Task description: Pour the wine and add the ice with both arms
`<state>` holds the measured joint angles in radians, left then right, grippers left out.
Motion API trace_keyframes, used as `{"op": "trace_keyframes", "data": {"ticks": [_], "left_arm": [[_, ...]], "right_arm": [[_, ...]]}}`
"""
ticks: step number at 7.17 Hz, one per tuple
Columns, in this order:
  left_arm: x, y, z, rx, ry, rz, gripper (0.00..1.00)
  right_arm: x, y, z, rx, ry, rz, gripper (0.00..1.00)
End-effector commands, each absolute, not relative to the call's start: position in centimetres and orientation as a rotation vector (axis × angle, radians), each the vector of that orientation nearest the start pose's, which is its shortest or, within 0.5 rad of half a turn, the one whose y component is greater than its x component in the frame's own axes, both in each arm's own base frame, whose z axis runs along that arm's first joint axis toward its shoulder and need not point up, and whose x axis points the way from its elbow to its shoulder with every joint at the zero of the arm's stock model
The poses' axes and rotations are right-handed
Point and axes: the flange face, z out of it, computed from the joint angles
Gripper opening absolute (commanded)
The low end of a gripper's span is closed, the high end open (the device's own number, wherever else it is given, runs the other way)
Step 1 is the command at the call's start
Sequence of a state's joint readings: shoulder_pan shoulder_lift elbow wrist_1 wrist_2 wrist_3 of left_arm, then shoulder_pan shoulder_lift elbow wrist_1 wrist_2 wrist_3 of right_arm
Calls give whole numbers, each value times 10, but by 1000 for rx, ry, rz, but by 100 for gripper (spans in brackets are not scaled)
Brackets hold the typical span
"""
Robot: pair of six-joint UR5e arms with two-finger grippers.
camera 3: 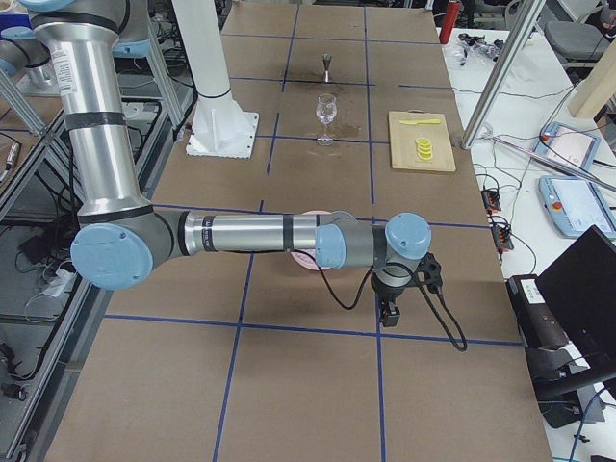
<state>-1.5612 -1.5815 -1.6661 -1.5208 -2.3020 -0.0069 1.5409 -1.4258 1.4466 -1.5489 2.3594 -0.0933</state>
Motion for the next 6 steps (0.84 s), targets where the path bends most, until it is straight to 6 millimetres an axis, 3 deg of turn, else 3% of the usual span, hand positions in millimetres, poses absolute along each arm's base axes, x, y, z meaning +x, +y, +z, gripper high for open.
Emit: {"op": "trace_keyframes", "data": {"ticks": [1, 3, 6], "left_arm": [[-62, -481, 641, -11, 732, -19, 100], [-64, -466, 653, -32, 736, -28, 100], [-62, -464, 653, -25, 767, -22, 100]], "right_arm": [[55, -543, 662, 45, -788, -105, 100], [68, -534, 670, 39, -794, -73, 100], [78, -524, 678, 29, -806, -37, 100]]}}
